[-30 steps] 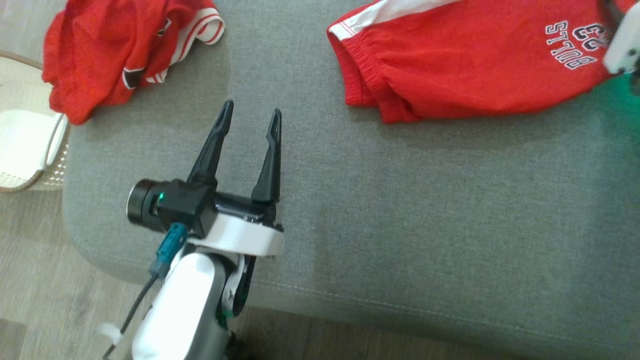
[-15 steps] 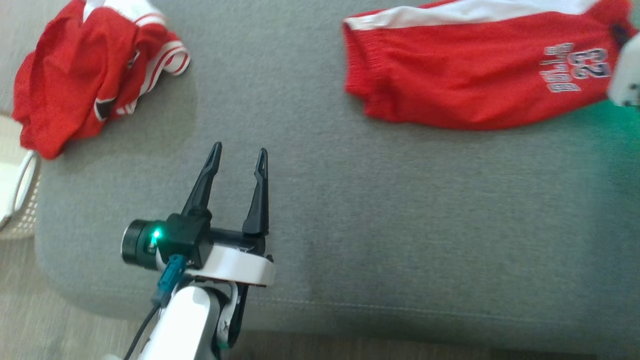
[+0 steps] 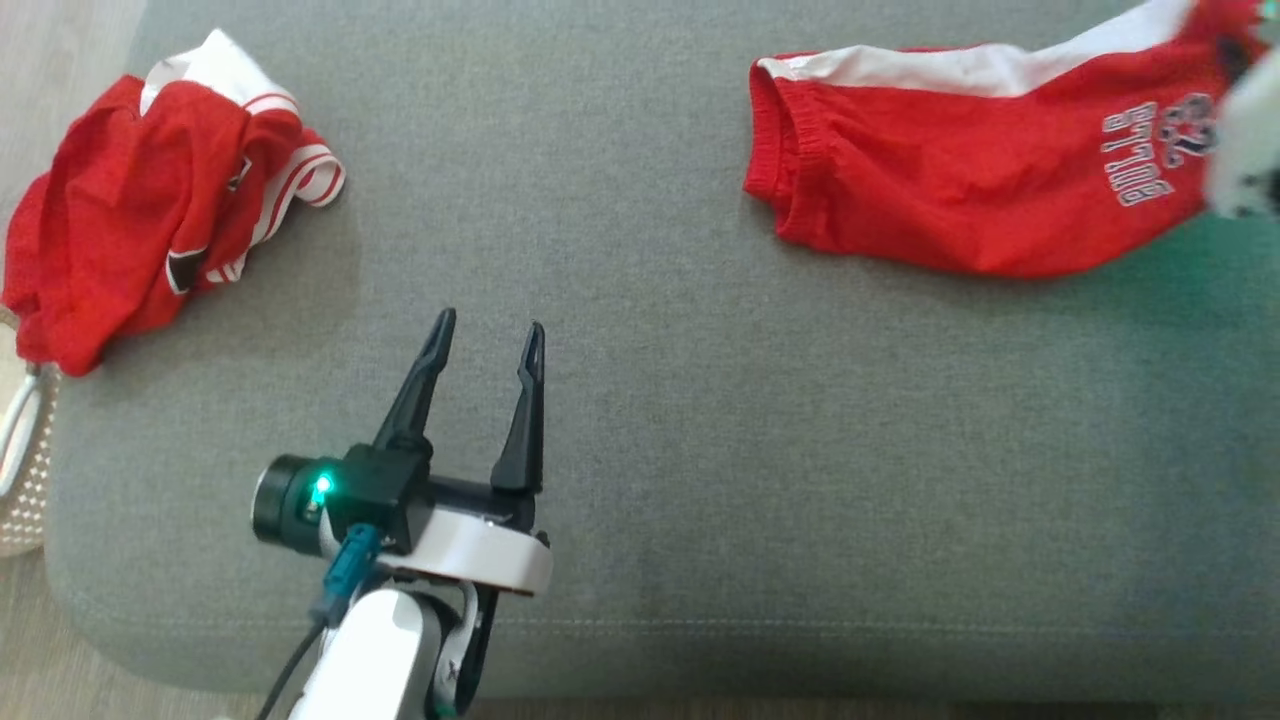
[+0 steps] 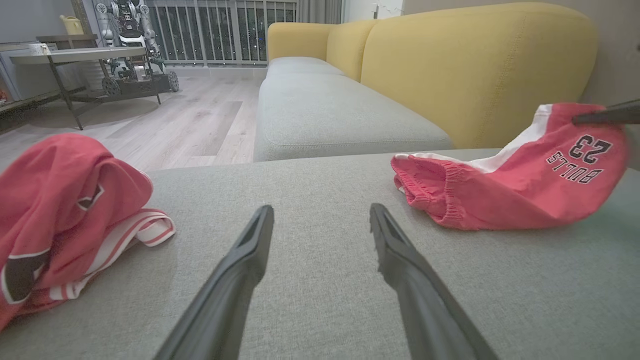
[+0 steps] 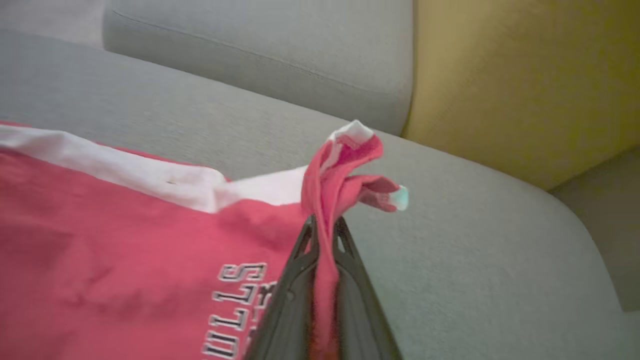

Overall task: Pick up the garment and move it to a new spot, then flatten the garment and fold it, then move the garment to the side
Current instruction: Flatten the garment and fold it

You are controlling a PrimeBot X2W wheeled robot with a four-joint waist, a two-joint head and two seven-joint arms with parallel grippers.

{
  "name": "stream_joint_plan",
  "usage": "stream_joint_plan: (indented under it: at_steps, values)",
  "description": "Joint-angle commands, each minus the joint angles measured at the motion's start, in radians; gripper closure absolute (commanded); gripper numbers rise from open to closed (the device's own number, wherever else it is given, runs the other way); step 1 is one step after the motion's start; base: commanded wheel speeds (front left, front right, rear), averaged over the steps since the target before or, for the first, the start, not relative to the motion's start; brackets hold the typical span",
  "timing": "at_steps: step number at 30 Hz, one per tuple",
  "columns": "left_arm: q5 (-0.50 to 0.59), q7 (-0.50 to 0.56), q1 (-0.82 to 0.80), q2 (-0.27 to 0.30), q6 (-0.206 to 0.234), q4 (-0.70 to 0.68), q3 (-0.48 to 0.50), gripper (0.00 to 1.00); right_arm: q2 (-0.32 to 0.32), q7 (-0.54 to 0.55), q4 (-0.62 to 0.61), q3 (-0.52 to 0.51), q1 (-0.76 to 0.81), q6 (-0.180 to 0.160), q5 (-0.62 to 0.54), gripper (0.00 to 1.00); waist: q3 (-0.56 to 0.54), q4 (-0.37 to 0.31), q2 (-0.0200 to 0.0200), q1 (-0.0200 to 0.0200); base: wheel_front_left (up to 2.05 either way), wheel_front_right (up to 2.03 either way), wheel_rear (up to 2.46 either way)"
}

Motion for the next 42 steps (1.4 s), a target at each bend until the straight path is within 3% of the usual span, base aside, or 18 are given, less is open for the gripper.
stream_joint_plan:
  at_steps: [1, 12, 22, 23, 24, 32, 39, 42]
  values:
    - [0.003, -0.005, 0.005, 0.003, -0.004, -0.023, 0.026, 0.0, 0.03, -0.006, -0.046, 0.016, -0.036, 0.0, -0.006, 1.0, -0.015, -0.006, 0.0, 0.0, 0.0, 0.0, 0.0]
    - [-0.001, -0.005, 0.008, 0.002, -0.01, -0.012, -0.003, 0.0, 0.172, 0.075, -0.212, 0.108, -0.016, 0.0, 0.099, 1.0, -0.069, 0.02, 0.0, 0.0, 0.0, 0.0, 0.0]
    - [-0.021, -0.005, 0.014, 0.002, -0.003, -0.017, -0.032, 0.0, 0.291, 0.096, -0.112, 0.121, 0.02, 0.0, 0.133, 1.0, -0.07, 0.081, 0.0, 0.0, 0.0, 0.0, 0.0]
    - [-0.023, -0.005, 0.013, 0.002, -0.001, -0.018, -0.034, 0.0, 0.3, 0.091, -0.099, 0.12, 0.02, 0.0, 0.133, 0.58, -0.068, 0.085, 0.0, 0.0, 0.0, 0.0, 0.0]
    - [-0.025, -0.005, 0.013, 0.002, 0.001, -0.018, -0.036, 0.0, 0.308, 0.079, -0.09, 0.117, 0.018, 0.0, 0.132, 0.0, -0.068, 0.088, 0.0, 0.0, 0.0, 0.0, 0.0]
    - [-0.03, -0.005, 0.023, 0.002, 0.018, -0.015, -0.023, 0.0, 0.296, -0.004, -0.126, 0.081, 0.021, 0.0, 0.19, 0.0, -0.089, 0.079, 0.0, 0.0, 0.0, 0.0, 0.0]
    - [-0.035, -0.005, 0.046, 0.002, 0.033, -0.028, -0.015, 0.0, 0.12, -0.09, -0.147, 0.034, 0.068, 0.0, 0.141, 0.0, -0.116, 0.037, 0.0, 0.0, 0.0, 0.0, 0.0]
    - [-0.036, -0.005, 0.042, 0.002, 0.032, -0.036, -0.023, 0.0, 0.084, -0.136, -0.149, 0.019, 0.103, 0.0, 0.113, 0.0, -0.112, 0.043, 0.0, 0.0, 0.0, 0.0, 0.0]
